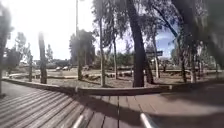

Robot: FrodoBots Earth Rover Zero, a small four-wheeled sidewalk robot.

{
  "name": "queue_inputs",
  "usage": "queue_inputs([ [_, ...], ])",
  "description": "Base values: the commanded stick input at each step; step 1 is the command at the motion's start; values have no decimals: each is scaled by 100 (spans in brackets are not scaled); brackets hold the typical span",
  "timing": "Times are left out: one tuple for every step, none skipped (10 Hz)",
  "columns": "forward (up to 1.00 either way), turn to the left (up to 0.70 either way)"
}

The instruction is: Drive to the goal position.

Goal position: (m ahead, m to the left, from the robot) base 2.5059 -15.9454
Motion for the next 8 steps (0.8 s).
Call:
queue_inputs([
  [0, -70],
  [0, -70],
  [0, -70],
  [0, -70],
  [0, -70],
  [0, -70],
  [0, -70],
  [0, -70],
])
